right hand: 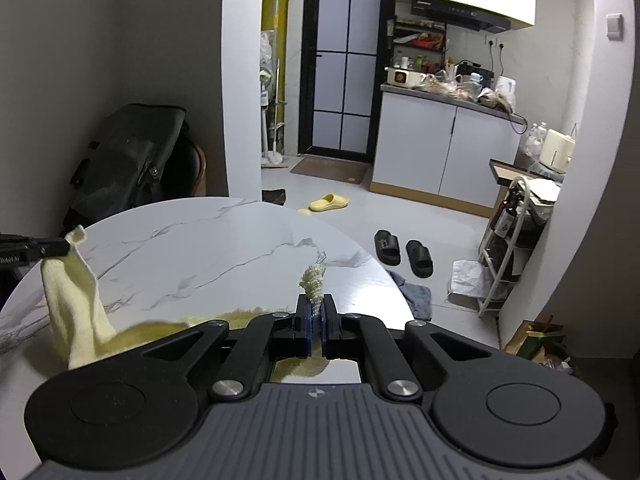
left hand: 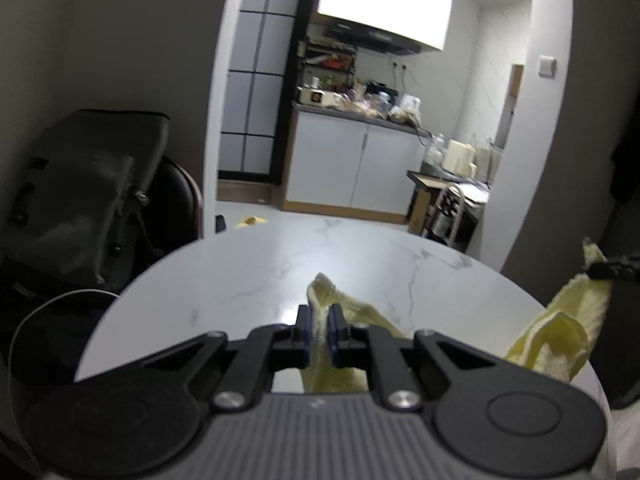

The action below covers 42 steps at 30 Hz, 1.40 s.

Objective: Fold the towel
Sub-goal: 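Lift the towel with both grippers, raising it off the table to unfurl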

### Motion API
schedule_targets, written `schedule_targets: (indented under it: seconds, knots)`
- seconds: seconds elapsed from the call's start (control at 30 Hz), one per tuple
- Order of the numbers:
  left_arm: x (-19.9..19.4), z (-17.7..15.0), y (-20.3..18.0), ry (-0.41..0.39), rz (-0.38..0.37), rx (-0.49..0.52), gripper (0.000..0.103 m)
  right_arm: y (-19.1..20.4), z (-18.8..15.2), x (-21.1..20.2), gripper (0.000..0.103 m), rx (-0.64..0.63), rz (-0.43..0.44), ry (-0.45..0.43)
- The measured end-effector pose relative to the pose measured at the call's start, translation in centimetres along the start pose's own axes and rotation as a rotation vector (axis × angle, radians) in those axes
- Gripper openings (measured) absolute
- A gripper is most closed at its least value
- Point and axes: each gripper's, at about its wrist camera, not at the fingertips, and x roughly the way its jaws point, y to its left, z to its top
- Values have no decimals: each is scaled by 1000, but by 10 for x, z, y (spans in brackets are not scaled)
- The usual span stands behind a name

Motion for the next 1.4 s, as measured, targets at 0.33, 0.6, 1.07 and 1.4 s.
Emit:
schedule_targets:
  seconds: [0.33, 0.6, 1.07, 1.4]
  knots:
    - [-21, 10, 18, -79, 41, -57, 9, -14, -8, -24, 5, 19, -22, -33]
    - [-33, 16, 34, -122, 65, -98, 9, -19, -3, -35, 5, 28, -39, -66]
    - [-80, 41, 25, -219, 58, -107, 9, -14, 20, -74, 5, -3, 1, -175]
    - [-97, 56, 16, -251, 53, -89, 9, -11, 37, -98, 5, -31, 1, -219]
